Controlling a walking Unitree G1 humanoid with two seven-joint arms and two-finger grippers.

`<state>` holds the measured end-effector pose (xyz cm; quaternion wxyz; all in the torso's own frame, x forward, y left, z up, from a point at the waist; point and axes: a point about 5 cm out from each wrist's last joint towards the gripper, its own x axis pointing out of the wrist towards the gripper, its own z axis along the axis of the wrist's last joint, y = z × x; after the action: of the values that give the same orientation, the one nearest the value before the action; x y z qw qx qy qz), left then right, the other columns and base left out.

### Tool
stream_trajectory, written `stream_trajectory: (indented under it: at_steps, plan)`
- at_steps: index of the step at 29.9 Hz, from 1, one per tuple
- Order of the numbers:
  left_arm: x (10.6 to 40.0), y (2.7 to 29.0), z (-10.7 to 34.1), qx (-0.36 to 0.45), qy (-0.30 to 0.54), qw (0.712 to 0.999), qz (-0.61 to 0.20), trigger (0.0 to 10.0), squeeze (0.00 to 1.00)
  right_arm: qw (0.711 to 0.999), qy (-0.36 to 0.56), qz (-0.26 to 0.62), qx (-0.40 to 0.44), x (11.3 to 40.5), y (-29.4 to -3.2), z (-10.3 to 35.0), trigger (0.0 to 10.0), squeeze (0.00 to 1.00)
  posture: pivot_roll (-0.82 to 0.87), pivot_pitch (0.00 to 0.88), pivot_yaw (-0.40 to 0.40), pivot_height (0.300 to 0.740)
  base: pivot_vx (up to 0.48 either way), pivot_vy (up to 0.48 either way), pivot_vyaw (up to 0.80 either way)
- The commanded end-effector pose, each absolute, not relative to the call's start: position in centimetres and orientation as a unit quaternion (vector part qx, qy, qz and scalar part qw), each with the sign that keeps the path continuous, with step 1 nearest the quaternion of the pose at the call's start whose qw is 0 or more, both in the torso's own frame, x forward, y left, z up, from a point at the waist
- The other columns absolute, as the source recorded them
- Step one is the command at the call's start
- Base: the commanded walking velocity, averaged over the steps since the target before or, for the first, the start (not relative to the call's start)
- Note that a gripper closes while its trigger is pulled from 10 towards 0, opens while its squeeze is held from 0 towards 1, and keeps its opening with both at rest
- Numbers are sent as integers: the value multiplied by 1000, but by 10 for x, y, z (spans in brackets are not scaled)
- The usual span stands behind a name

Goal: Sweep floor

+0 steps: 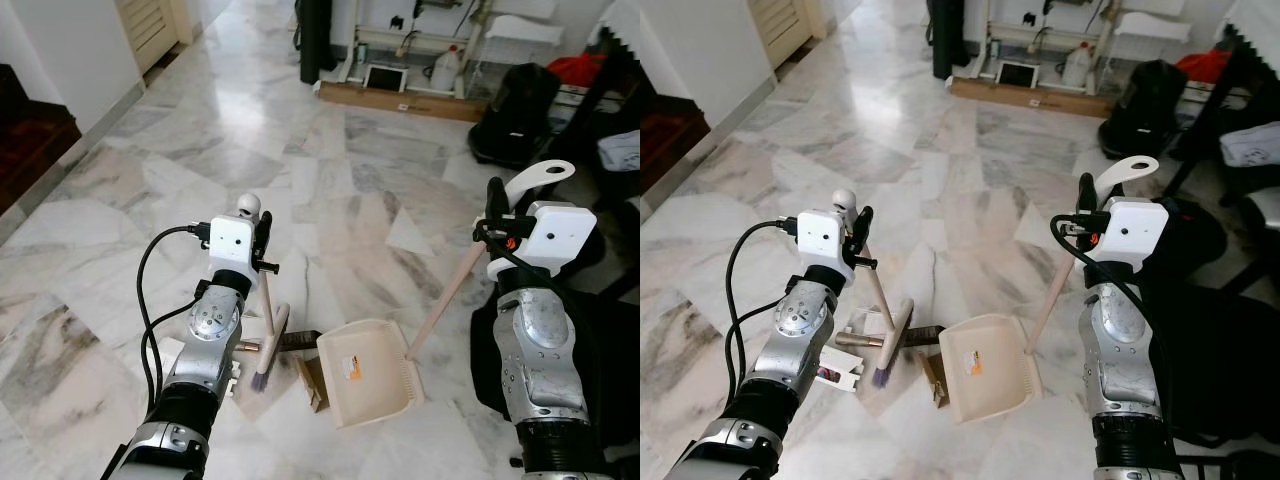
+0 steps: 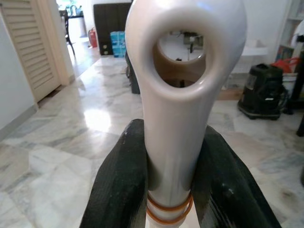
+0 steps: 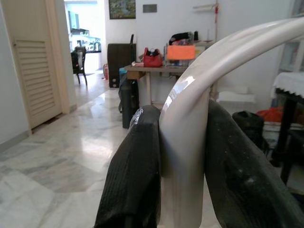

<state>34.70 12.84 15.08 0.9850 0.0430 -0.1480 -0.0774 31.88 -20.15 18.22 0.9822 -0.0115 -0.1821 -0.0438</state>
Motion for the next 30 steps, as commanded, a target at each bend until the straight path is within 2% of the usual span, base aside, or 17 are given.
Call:
stream_trajectory:
  at_steps: [1,4,14,25,30]
  plan:
    - [347,128,159,38,-169,982,-77,10000,0,977,-210,-40,-11,317,-200,195,10000,0,50,126,-35,740,311,0,0]
    - [347,128,159,36,-171,982,-77,10000,0,977,-209,-39,-10,317,-200,194,10000,0,50,128,-35,740,304,0,0]
    - [345,127,158,39,-165,982,-86,10000,0,979,-200,-44,-10,317,-201,188,10000,0,50,136,-34,740,0,0,0]
    - [342,129,155,44,-150,982,-107,10000,0,985,-154,-76,-1,312,-208,152,10000,0,59,151,-24,740,0,0,0]
    - [339,126,154,56,-131,979,-144,10000,0,985,-143,-100,3,308,-211,135,10000,0,67,165,-14,740,0,0,0]
